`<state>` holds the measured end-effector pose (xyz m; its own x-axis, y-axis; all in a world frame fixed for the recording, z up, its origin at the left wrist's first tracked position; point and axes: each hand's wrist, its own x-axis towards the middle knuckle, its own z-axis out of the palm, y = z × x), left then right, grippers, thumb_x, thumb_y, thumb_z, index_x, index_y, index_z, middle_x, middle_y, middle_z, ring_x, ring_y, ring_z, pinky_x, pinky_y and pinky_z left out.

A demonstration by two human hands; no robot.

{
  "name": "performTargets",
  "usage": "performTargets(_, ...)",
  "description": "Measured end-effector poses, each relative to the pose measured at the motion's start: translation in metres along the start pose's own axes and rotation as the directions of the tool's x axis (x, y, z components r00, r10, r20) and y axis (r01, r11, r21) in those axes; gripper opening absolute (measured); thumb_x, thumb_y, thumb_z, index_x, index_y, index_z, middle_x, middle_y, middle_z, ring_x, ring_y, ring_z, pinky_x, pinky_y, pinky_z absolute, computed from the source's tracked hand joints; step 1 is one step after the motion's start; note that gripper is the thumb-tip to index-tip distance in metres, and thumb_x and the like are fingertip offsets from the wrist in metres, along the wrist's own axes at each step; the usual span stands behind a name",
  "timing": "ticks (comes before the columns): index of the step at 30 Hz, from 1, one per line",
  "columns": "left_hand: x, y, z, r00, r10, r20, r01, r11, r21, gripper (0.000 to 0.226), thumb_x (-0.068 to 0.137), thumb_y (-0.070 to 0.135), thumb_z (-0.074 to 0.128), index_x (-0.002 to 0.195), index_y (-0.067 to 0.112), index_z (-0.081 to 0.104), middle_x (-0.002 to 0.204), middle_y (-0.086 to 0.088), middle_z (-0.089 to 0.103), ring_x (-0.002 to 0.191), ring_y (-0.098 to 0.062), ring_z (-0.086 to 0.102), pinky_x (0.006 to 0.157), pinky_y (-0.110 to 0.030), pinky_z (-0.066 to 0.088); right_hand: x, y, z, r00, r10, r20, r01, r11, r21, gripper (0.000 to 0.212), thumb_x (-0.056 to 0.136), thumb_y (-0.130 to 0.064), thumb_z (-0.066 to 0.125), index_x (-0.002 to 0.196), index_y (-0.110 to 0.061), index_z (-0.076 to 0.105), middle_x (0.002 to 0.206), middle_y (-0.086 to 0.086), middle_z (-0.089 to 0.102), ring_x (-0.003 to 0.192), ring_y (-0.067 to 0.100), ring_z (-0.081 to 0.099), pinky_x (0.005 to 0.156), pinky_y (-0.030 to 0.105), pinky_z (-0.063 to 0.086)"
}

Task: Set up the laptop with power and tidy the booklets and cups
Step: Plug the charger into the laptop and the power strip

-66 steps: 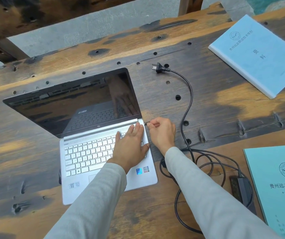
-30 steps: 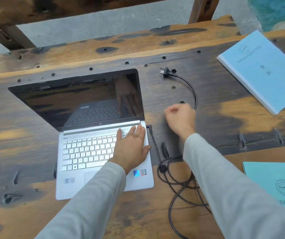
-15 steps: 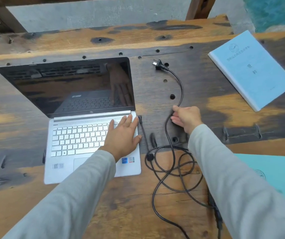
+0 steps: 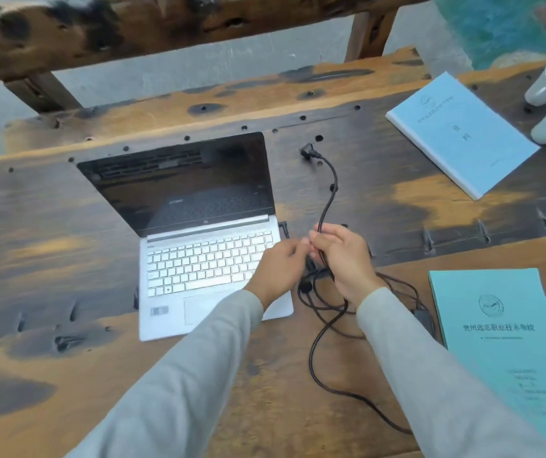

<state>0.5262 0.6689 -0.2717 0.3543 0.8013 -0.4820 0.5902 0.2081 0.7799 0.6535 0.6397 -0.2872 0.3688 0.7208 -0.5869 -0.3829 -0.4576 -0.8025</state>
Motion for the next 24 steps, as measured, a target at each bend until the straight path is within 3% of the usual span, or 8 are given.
performTargets(3,-0.020,0.024,0.005,0.988,-0.138,0.072,0.154,0.932,-0.329,0.044,0.104,0.048,0.040,0.085,0.021,0.069,0.077,-0.002,0.073,0.071,-0.020,0.067,0.080,-0.042,0.057,-0.055,-0.005,-0.001,0.997,-0.057,0.052,0.058,0.998,-0.017,0.020,0.095,0.001,0.063,0.112,-0.005,0.071,0.090,0.009,0.079,0.079,0.017,0.075,0.067,0.026,0.059)
performTargets(7,-0.045,0.053,-0.003,0.978,-0.173,0.121,0.211,0.811,-0.545,0.032,0.103,0.041,0.047,0.105,0.013,0.063,0.092,0.000,0.077,0.061,-0.018,0.071,0.052,-0.026,0.055,-0.119,-0.002,-0.003,0.988,-0.128,0.090,0.136,0.986,-0.093,0.018,0.091,0.000,0.068,0.106,-0.008,0.075,0.086,0.010,0.078,0.080,0.014,0.073,0.067,0.026,0.060)
performTargets(10,-0.064,0.067,-0.016,0.972,-0.176,0.153,0.232,0.782,-0.578,0.027,0.102,0.034,0.051,0.102,0.011,0.064,0.092,-0.004,0.078,0.075,-0.019,0.071,0.058,-0.026,0.054,-0.159,0.006,0.000,0.977,-0.175,0.118,0.190,0.974,-0.124,0.016,0.092,-0.007,0.071,0.108,-0.010,0.075,0.092,0.005,0.079,0.085,0.012,0.074,0.072,0.023,0.059)
performTargets(14,-0.089,0.077,-0.036,0.974,-0.116,0.196,0.209,0.795,-0.569,0.023,0.103,0.028,0.052,0.095,0.010,0.064,0.095,-0.010,0.077,0.081,-0.024,0.070,0.064,-0.028,0.055,-0.208,0.024,0.005,0.961,-0.246,0.125,0.270,0.933,-0.236,0.016,0.091,-0.014,0.074,0.106,-0.021,0.075,0.094,-0.006,0.078,0.088,0.008,0.073,0.081,0.027,0.058)
performTargets(18,-0.112,0.080,-0.054,0.967,-0.094,0.237,0.224,0.758,-0.613,0.022,0.104,0.026,0.052,0.102,0.006,0.062,0.100,-0.011,0.077,0.078,-0.024,0.072,0.066,-0.030,0.060,-0.264,0.059,0.008,0.964,-0.213,0.162,0.262,0.876,-0.405,0.016,0.088,-0.035,0.072,0.103,-0.041,0.073,0.101,-0.017,0.076,0.097,0.002,0.070,0.085,0.015,0.051)
performTargets(22,-0.135,0.079,-0.065,0.972,-0.044,0.233,0.185,0.755,-0.629,0.025,0.103,0.023,0.054,0.117,0.003,0.059,0.104,-0.010,0.077,0.071,-0.021,0.071,0.063,-0.030,0.060,-0.321,0.103,0.018,0.975,-0.139,0.173,0.209,0.839,-0.503,0.017,0.085,-0.046,0.066,0.099,-0.054,0.068,0.097,-0.019,0.075,0.094,0.000,0.070,0.087,0.023,0.054)
performTargets(24,-0.145,0.080,-0.066,0.974,-0.010,0.227,0.150,0.778,-0.610,0.023,0.101,0.021,0.057,0.116,0.004,0.060,0.104,-0.008,0.078,0.061,-0.017,0.068,0.058,-0.028,0.058,-0.343,0.120,0.022,0.973,-0.095,0.212,0.203,0.792,-0.575,0.012,0.088,-0.046,0.062,0.097,-0.052,0.067,0.098,-0.019,0.075,0.096,-0.002,0.069,0.090,0.028,0.055)
